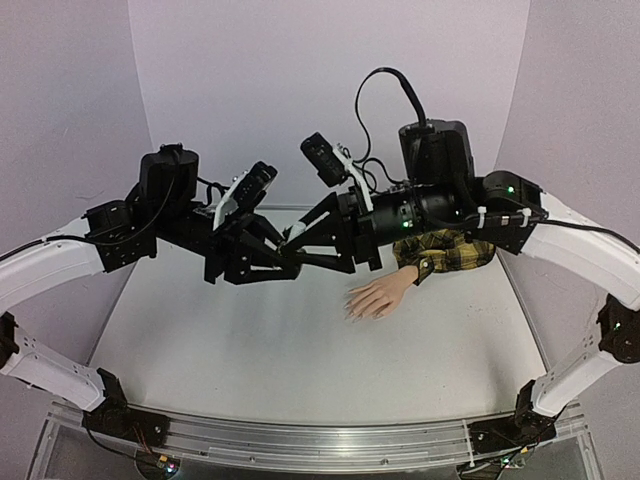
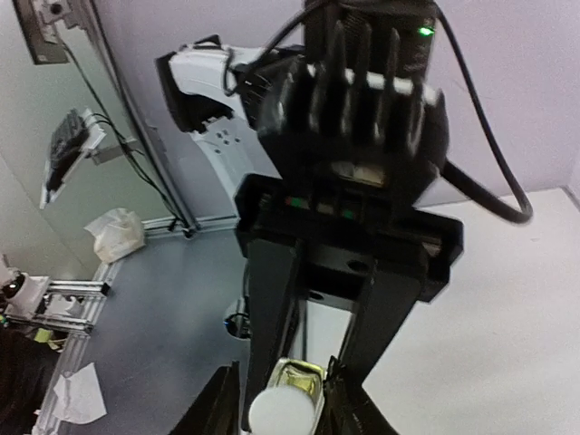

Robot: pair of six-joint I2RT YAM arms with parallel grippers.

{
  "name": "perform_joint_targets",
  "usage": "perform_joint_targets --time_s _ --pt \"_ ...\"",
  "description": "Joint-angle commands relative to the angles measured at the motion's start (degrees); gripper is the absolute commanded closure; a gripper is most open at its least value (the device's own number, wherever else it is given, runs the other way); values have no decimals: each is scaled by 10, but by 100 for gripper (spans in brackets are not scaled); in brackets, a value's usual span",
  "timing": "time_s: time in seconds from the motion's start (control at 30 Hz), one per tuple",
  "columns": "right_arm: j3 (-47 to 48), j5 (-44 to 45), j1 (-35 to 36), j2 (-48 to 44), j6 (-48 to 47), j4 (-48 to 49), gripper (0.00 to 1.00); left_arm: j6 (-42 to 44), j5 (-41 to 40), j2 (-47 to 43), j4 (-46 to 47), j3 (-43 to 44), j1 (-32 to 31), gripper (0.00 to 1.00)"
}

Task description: Paint the nails

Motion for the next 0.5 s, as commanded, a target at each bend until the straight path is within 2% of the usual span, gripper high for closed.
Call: perform_joint_targets --time_s 0.0,0.07,0.13,0.33,0.47 --pt "-53 222 5 -41 78 45 31 49 -215 -43 46 -1 4 100" --pt "-70 277 5 -56 99 47 14 58 -289 -52 58 -18 3 100" --pt "-77 322 6 -63 131 48 5 63 -353 -58 74 -34 -1 100" --pt "-57 446 6 -39 264 54 5 56 -573 -15 74 -12 -13 100" --pt "-16 480 7 -3 303 51 13 60 -608 12 67 3 -27 100"
